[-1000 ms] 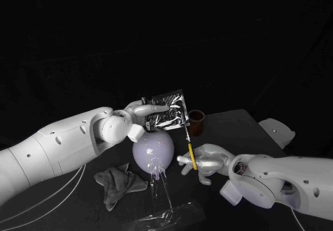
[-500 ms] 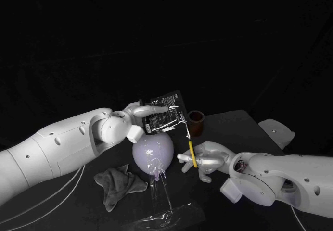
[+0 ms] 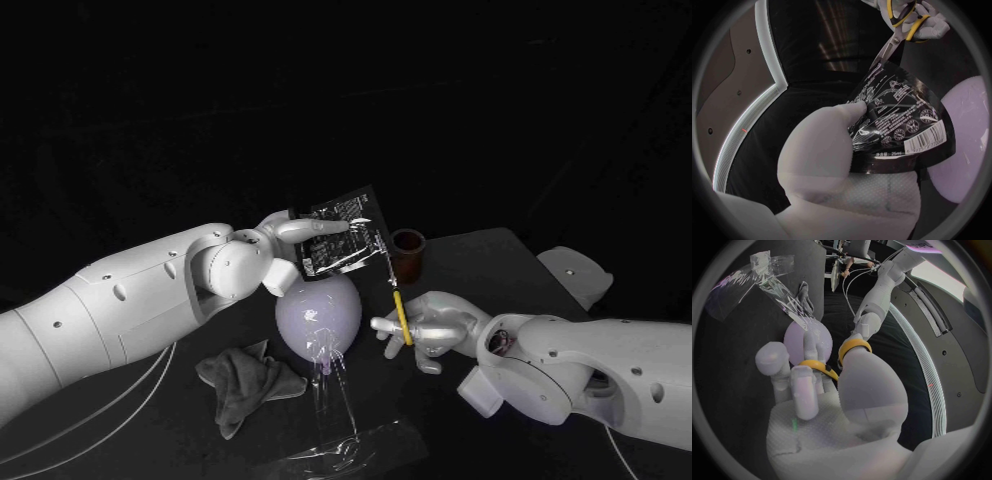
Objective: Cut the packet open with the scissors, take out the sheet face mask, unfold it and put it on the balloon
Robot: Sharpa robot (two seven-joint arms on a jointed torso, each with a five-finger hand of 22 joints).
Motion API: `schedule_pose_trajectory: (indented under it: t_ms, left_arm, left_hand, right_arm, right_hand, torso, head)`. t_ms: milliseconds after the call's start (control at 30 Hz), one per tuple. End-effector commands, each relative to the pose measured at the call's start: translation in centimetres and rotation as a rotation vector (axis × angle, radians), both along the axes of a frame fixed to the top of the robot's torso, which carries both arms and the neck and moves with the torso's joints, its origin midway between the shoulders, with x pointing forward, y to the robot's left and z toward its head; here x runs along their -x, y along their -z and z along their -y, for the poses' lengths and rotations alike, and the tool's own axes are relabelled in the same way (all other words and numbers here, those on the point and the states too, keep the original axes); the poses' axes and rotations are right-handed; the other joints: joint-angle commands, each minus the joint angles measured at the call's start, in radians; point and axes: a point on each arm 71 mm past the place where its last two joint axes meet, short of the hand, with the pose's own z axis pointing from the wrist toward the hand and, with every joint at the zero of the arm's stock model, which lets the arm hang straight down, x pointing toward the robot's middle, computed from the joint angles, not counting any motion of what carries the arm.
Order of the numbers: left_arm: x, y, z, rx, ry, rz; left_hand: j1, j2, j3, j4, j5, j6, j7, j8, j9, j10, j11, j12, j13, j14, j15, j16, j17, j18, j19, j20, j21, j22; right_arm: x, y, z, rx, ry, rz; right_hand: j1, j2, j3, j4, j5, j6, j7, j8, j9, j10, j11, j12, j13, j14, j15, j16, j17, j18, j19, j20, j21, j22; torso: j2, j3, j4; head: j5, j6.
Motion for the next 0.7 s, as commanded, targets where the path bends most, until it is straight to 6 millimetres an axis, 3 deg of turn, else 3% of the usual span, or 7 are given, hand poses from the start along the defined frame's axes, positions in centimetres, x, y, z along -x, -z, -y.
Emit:
schedule_pose_trajectory:
  t_ms: [33, 133, 433, 533, 567, 700]
  left_arm:
    - [0.09, -0.19, 0.22, 0.008, 0.021, 0.006]
    - [0.09, -0.20, 0.21, 0.007, 0.021, 0.007]
    - [0.07, -0.19, 0.13, 0.004, 0.022, 0.010]
    - [0.05, -0.18, 0.07, 0.002, 0.021, 0.011]
    - [0.05, -0.18, 0.02, 0.001, 0.021, 0.011]
    - [0.03, -0.17, -0.06, -0.002, 0.020, 0.013]
  left_hand:
    - [-0.003, 0.009, -0.001, -0.006, 0.003, 0.003, 0.005, 0.003, 0.117, 0.006, -0.002, 0.003, 0.001, 0.006, 0.001, 0.002, 0.002, 0.021, 0.001, -0.006, 0.007, 0.002]
    - [-0.004, 0.009, -0.001, -0.006, 0.003, 0.003, 0.005, 0.003, 0.117, 0.006, -0.002, 0.003, 0.001, 0.007, 0.001, 0.002, 0.002, 0.021, 0.001, -0.006, 0.007, 0.002]
    - [-0.005, 0.009, -0.001, -0.006, 0.003, 0.003, 0.005, 0.003, 0.117, 0.006, -0.002, 0.003, 0.001, 0.007, 0.000, 0.002, 0.002, 0.021, 0.001, -0.006, 0.008, 0.002]
    - [-0.005, 0.009, -0.001, -0.006, 0.003, 0.003, 0.005, 0.003, 0.117, 0.006, -0.002, 0.003, 0.001, 0.007, 0.000, 0.002, 0.002, 0.021, 0.001, -0.006, 0.008, 0.002]
    - [-0.005, 0.009, -0.001, -0.006, 0.003, 0.003, 0.005, 0.003, 0.117, 0.006, -0.002, 0.003, 0.001, 0.007, 0.000, 0.002, 0.002, 0.021, 0.001, -0.006, 0.008, 0.002]
    - [-0.005, 0.009, -0.001, -0.006, 0.003, 0.003, 0.005, 0.003, 0.117, 0.006, -0.002, 0.003, 0.001, 0.007, 0.000, 0.002, 0.002, 0.021, 0.001, -0.006, 0.008, 0.002]
  right_arm:
    - [-0.13, -0.22, 0.02, -0.010, 0.006, 0.021]
    - [-0.18, -0.26, 0.07, -0.010, 0.012, 0.029]
    - [-0.31, -0.46, 0.23, -0.011, 0.035, 0.059]
    - [-0.36, -0.56, 0.33, -0.019, 0.049, 0.070]
    - [-0.38, -0.61, 0.35, -0.023, 0.055, 0.075]
    - [-0.37, -0.75, 0.30, -0.035, 0.060, 0.087]
  right_hand:
    - [0.015, 0.021, -0.014, -0.001, -0.006, 0.039, -0.022, 0.027, 0.016, 0.124, -0.082, 0.039, 0.032, 0.062, -0.023, 0.001, 0.046, 0.014, 0.007, -0.018, 0.012, 0.008]
    - [0.028, 0.036, -0.035, -0.001, -0.009, 0.059, -0.040, 0.053, 0.040, 0.148, -0.097, 0.080, 0.079, 0.063, -0.039, -0.001, 0.042, 0.011, 0.014, -0.035, 0.022, 0.015]
    - [0.041, 0.054, -0.072, 0.001, -0.005, 0.030, -0.034, 0.052, 0.060, 0.096, -0.092, 0.091, 0.129, 0.063, -0.037, -0.002, 0.039, 0.008, 0.016, -0.039, 0.023, 0.018]
    - [0.042, 0.055, -0.091, 0.001, -0.006, -0.005, -0.018, 0.033, 0.060, 0.040, -0.077, 0.064, 0.128, 0.064, -0.025, -0.001, 0.041, 0.006, 0.018, -0.032, 0.026, 0.020]
    - [0.043, 0.058, -0.104, 0.001, -0.004, -0.034, -0.003, 0.015, 0.058, -0.008, -0.062, 0.037, 0.118, 0.064, -0.013, 0.000, 0.043, 0.004, 0.020, -0.024, 0.030, 0.023]
    - [0.045, 0.062, -0.118, -0.001, -0.006, -0.058, 0.013, -0.001, 0.056, -0.045, -0.046, 0.012, 0.104, 0.064, -0.001, 0.001, 0.044, 0.003, 0.018, -0.013, 0.029, 0.023]
  torso:
    - [0.000, 0.0002, -0.0009]
    - [0.000, 0.0004, -0.0007]
    - [0.000, 0.0002, -0.0008]
    - [0.000, 0.0001, -0.0006]
    - [0.000, 0.0003, -0.0005]
    - [0.000, 0.0005, -0.0007]
  head:
    - [0.001, -0.001]
    - [0.000, -0.001]
    - [-0.001, 0.001]
    - [-0.001, 0.002]
    - [-0.001, 0.003]
    - [-0.001, 0.005]
